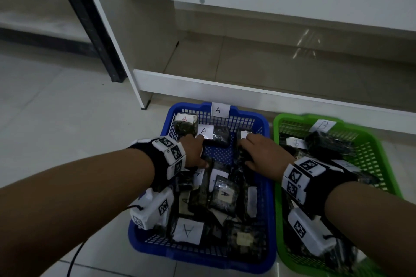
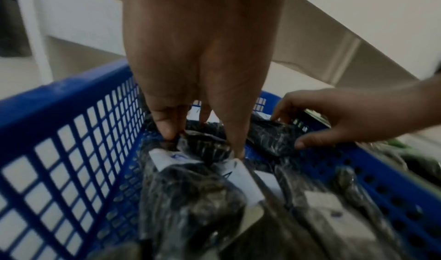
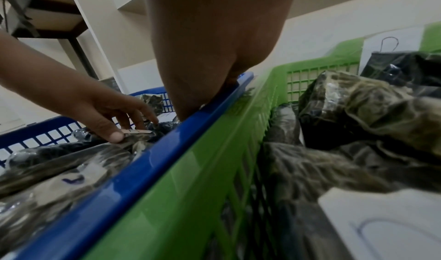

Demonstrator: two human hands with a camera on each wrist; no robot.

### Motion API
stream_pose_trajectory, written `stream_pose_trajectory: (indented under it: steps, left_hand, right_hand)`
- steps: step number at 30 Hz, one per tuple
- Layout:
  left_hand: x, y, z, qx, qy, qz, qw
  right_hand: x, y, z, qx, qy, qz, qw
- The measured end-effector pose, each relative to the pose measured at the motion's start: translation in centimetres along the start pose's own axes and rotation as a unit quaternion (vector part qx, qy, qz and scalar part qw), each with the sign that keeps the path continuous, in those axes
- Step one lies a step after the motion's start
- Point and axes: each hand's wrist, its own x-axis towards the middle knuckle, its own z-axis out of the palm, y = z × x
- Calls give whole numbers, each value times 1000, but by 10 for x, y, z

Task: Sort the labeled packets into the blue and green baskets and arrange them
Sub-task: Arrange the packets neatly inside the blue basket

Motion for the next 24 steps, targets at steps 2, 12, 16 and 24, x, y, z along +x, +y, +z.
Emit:
stream_pose_trajectory:
  steps: [2, 12, 16, 24]
  left_hand:
    - [-1, -1, -7, -63, -23, -16, 998]
    - [-6, -13, -29, -79, -111, -18, 991]
    - [-7, -11, -29, -86, -103, -10, 991]
    - [-12, -3, -31, -177, -85, -9, 981]
  right_hand:
    - [0, -2, -2, -6, 1, 3, 1000]
    - [-7, -40, -22, 108, -26, -17, 994]
    - [-6, -64, -12, 40, -150, -38, 987]
    - [0, -71, -25, 138, -206, 23, 969]
